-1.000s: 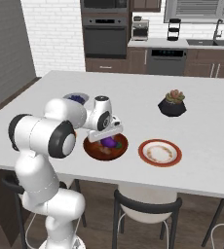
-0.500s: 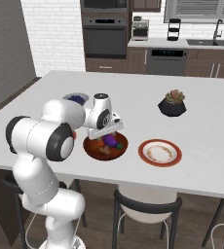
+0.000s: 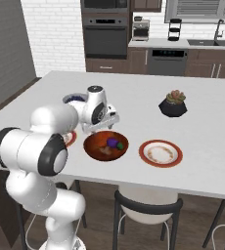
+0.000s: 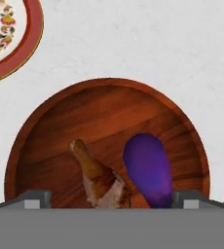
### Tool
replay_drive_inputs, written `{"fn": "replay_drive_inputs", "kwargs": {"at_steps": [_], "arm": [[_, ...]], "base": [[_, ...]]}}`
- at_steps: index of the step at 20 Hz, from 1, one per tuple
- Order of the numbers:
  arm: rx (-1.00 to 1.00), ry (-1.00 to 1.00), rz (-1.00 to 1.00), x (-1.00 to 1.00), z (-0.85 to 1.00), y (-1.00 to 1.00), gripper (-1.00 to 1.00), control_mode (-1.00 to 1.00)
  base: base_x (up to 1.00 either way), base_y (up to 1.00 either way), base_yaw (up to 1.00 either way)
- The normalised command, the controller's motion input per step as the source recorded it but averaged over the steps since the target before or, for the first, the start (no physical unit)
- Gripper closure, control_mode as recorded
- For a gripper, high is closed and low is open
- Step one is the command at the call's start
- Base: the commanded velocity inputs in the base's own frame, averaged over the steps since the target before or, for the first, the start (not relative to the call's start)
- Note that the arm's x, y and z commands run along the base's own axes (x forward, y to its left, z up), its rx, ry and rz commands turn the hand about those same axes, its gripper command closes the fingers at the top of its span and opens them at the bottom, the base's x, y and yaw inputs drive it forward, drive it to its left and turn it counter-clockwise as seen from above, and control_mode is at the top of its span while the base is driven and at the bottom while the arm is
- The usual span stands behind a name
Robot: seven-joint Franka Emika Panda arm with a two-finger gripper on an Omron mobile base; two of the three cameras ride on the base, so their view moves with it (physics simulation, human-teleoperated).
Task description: Pick the chicken drumstick and eggplant from their plates and place them in the bowl. Then put the bowl in the fridge.
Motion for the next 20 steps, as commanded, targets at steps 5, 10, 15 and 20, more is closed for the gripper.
{"fn": "replay_drive_inputs", "kwargs": {"at_steps": [5,10,15,20], "arm": [[0.00,-0.04,0.00,-0.97,0.25,0.38,-1.00,-1.00],[-0.06,0.00,-0.12,-0.43,-0.32,0.38,-1.00,-1.00],[-0.02,0.00,-0.10,-0.14,-0.18,0.27,-1.00,-1.00],[0.00,0.02,-0.02,0.03,-0.24,-0.03,-1.00,-1.00]], "base": [[0.00,0.00,0.00],[0.00,0.00,0.00],[0.00,0.00,0.00],[0.00,0.00,0.00]]}}
